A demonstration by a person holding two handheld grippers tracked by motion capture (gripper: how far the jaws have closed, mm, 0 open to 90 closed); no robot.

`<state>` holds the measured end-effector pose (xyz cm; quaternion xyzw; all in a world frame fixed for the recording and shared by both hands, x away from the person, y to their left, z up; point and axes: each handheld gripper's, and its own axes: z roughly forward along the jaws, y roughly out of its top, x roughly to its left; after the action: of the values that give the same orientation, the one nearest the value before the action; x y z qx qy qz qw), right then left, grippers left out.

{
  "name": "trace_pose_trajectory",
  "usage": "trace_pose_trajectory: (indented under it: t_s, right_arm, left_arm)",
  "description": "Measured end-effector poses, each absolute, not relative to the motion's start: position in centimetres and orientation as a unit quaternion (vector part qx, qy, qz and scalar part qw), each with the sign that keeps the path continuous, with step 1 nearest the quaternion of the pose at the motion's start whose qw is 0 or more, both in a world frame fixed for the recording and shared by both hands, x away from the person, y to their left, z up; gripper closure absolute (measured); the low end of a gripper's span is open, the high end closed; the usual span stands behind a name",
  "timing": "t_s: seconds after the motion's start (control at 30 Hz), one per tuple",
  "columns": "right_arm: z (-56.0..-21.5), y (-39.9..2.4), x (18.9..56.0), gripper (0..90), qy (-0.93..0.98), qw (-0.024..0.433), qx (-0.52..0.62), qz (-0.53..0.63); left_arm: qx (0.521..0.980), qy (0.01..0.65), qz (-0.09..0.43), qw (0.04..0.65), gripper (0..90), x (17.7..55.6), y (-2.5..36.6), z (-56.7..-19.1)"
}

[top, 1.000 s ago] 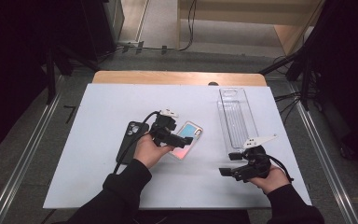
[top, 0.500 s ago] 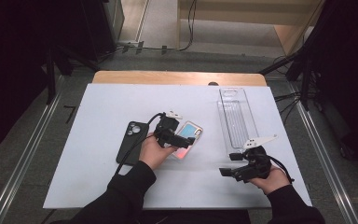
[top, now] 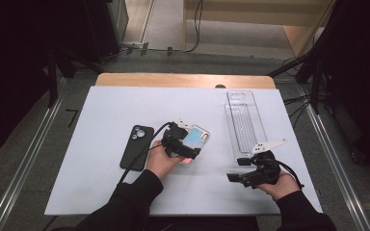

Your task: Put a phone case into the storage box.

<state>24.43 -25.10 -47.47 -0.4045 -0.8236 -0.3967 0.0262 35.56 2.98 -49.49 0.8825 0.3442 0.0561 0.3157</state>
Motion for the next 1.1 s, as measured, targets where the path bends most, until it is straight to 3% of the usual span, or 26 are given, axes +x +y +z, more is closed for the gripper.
trace_pose_trajectory:
  t_s: [0.9,1.1]
  right_arm:
    - [-47.6,-25.0,24.5,15.2,-0.825,0.026,-0.405,-0.393]
    - [-47.6,-25.0,24.6,15.2,-0.826,0.026,-0.405,-0.392]
  left_arm:
    - [0.890,0.330,0.120,0.289,7.8,34.2,2.1,-50.6]
    - [0.884,0.342,0.125,0.294,14.3,34.0,2.2,-50.6]
